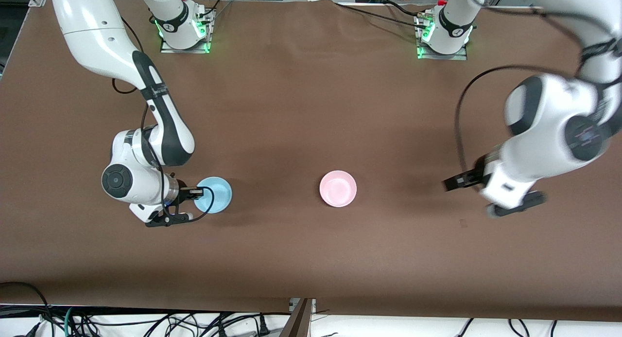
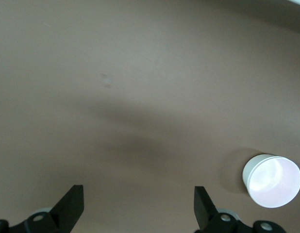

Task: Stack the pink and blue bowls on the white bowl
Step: 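Grasp the blue bowl with the right gripper while the left gripper withdraws, then carry the blue bowl with the right gripper onto the pink bowl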

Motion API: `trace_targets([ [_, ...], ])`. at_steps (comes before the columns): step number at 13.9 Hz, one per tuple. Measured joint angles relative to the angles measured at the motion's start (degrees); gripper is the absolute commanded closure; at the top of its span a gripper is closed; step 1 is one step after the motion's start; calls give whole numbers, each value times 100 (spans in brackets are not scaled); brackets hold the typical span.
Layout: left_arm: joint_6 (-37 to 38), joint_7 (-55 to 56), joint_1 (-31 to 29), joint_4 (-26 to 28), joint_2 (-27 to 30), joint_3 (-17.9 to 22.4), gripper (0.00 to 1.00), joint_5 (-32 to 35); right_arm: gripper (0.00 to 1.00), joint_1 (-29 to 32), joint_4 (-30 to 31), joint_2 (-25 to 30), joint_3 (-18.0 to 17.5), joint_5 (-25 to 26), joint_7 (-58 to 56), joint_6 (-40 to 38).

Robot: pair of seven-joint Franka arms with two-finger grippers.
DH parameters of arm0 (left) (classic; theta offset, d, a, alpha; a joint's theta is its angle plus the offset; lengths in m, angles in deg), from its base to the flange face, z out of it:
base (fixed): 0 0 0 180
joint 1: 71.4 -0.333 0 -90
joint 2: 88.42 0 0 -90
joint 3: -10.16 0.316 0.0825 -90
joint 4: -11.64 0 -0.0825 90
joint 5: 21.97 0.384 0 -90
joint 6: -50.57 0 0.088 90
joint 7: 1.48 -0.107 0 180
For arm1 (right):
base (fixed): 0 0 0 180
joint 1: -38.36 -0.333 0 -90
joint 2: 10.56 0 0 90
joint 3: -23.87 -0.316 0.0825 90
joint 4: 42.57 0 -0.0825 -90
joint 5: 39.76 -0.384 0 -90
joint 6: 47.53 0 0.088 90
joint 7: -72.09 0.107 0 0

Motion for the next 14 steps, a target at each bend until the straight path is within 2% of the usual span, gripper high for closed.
trace_targets([
  [4, 628, -856, -545, 9, 861, 18, 0, 34, 100, -605, -579, 136, -479, -18, 1859, -425],
  [6, 904, -1082, -716, 18, 1126, 21, 0, 34, 100, -1162, -723, 109, -554, -19, 2967, -370],
  [8, 1275, -1136, -769, 41, 1245, 22, 0, 34, 100, -1776, -899, -58, -555, -13, 4044, -82],
  [10, 1406, -1139, -770, 85, 1238, 1, 0, 47, 100, -2187, -1096, -347, -533, -3, 4651, 260],
  [14, 1418, -1142, -763, 127, 1195, -57, 0, 144, 100, -2367, -1629, -885, -453, 75, 5000, 599],
])
